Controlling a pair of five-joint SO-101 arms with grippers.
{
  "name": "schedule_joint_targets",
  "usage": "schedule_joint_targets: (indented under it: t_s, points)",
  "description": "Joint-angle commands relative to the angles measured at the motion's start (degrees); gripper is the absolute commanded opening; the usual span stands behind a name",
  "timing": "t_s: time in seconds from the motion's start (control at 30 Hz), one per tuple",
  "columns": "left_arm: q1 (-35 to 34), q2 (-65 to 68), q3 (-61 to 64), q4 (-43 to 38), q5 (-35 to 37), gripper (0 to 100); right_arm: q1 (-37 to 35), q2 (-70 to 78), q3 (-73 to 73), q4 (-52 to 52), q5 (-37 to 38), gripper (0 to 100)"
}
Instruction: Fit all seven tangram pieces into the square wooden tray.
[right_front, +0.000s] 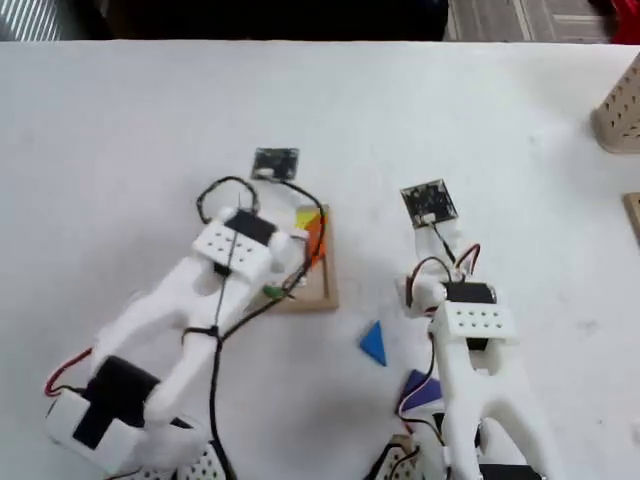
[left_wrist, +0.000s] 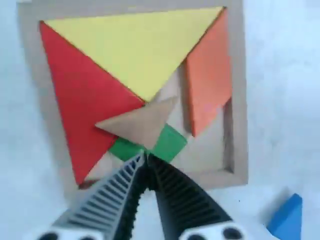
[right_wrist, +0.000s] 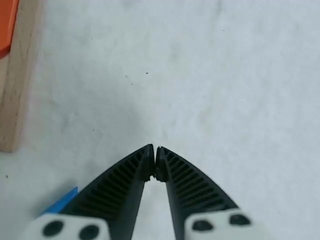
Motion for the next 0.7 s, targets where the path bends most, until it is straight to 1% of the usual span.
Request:
schedule_joint_targets:
  t_s: [0.0, 0.1, 0.37, 0.53, 0.67]
  points:
    - [-4.5, -0.1, 0.8, -2.5, -0.6, 2, -0.7, -1.3, -1.4, -0.5, -0.4, 2.4]
    - [-6.3, 1.1, 0.8, -3.0, -0.2, 2, -0.7, -1.3, -1.4, -0.5, -0.4, 2.4]
    - [-10.5, 1.6, 3.3, -12.1, 0.0, 2, -0.7, -1.3, -1.3, -0.3, -0.4, 2.4]
    - [-10.4, 1.7, 3.3, -13.8, 0.1, 2, -0.7, -1.3, -1.3, -0.3, -0.4, 2.4]
    - [-10.3, 3.4, 2.5, -14.9, 2.5, 2, -0.7, -1.3, -1.3, -0.3, -0.4, 2.4]
